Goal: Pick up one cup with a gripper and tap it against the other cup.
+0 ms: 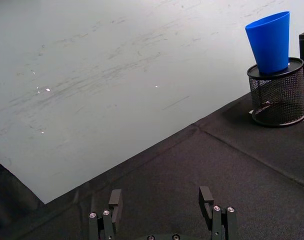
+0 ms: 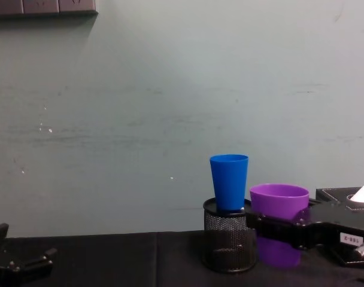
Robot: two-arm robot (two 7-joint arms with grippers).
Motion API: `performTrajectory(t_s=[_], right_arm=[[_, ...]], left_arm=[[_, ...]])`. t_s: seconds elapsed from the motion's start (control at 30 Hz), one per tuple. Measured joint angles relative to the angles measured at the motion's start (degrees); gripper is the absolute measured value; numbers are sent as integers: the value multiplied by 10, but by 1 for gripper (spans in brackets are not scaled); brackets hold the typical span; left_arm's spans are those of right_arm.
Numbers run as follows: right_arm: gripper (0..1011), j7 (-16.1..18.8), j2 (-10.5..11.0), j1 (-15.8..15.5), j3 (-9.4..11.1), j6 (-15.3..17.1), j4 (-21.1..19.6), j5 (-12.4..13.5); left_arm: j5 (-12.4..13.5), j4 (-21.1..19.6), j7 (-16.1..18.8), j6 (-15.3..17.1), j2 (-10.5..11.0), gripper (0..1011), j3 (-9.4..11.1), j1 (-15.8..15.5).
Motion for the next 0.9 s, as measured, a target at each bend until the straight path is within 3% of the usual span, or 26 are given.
performTrajectory(t_s=[0.9], right_arm=[[736, 0, -1, 1, -2, -3, 4, 1]], left_arm=[[0, 0, 0, 0, 0, 1000, 0, 0]])
